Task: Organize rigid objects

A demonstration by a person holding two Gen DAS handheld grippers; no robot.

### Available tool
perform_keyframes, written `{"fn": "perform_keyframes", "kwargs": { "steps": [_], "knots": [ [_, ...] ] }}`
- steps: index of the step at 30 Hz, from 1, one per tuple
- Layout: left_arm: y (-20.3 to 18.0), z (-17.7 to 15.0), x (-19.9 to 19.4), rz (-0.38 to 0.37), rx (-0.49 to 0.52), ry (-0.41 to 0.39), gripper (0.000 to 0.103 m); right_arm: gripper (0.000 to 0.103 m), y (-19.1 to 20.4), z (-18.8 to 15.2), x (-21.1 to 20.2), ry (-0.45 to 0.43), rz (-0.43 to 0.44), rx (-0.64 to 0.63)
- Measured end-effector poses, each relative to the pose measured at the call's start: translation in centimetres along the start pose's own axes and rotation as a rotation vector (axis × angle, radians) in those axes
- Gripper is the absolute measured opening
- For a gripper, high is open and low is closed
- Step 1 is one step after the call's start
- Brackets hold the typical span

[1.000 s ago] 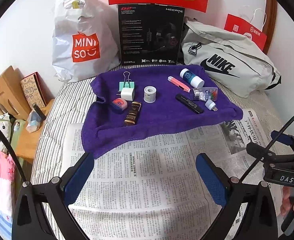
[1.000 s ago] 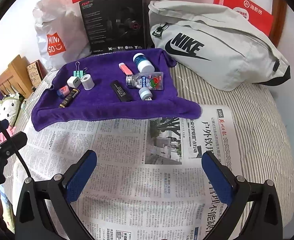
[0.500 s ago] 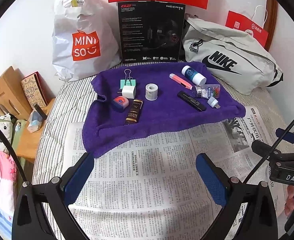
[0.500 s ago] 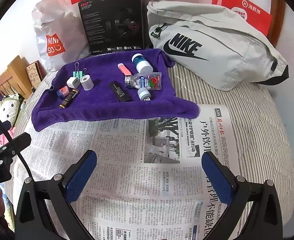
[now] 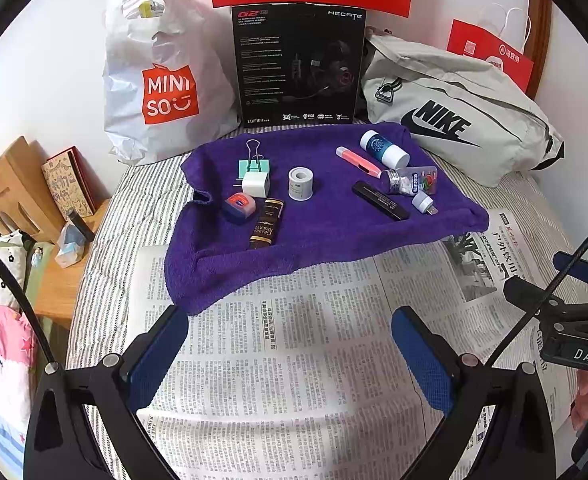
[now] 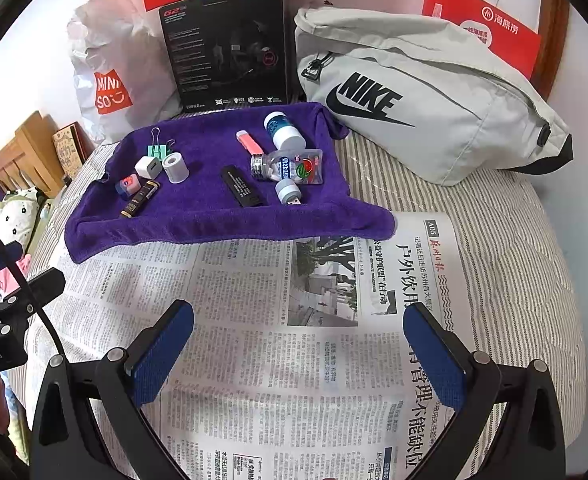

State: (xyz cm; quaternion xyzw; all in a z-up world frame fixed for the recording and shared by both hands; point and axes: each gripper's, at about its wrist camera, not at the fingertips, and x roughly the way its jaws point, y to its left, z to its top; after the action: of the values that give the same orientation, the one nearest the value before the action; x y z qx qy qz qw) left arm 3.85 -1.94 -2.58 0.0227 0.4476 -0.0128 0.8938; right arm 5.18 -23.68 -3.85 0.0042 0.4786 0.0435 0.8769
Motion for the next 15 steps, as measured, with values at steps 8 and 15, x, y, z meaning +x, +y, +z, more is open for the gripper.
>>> {"fn": "perform_keyframes", "kwargs": {
  "steps": [8, 15],
  "knots": [
    [0.24, -0.02, -0.18, -0.016, -0.009, -0.004, 0.103, 0.103, -0.03, 0.01, -0.1, 0.0, -0.004, -0.001],
    [0.39, 0.07, -0.27, -0.011, -0.001, -0.002, 0.103, 0.103, -0.16, 0.02, -0.25, -0.002, -0.002, 0.003]
  ]
}}
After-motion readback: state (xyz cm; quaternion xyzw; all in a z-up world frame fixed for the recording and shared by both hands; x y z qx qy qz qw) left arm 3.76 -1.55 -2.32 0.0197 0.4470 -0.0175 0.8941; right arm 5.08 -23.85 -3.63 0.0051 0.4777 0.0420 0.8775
